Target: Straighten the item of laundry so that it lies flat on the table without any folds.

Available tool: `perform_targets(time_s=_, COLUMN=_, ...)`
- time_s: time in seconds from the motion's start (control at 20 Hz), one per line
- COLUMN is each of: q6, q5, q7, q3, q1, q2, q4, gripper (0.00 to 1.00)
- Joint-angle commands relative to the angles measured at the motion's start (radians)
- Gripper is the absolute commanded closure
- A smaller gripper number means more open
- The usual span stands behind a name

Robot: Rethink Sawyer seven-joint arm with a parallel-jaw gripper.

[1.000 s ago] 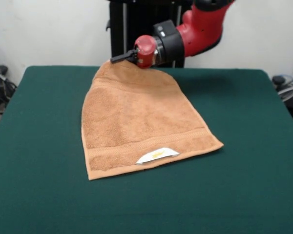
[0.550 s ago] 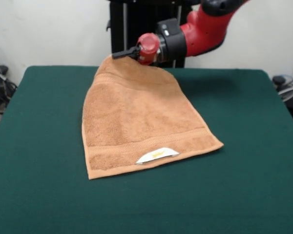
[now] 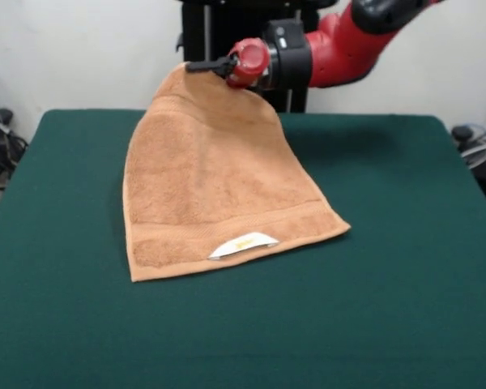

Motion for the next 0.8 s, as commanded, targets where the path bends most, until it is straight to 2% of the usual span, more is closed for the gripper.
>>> perform_targets(time_s=0.05, q6=0.144, q5=-0.063, q7=0.157, q3=0.022, q1=-0.003, q2=0.048, q4=-0.121, gripper=1.0)
perform_targets(time_s=0.8, q6=0.164, q5=-0.146, q7=0.2, q3=0.037, q1=-0.015, q2=0.016, q4=-0.14, gripper=1.0)
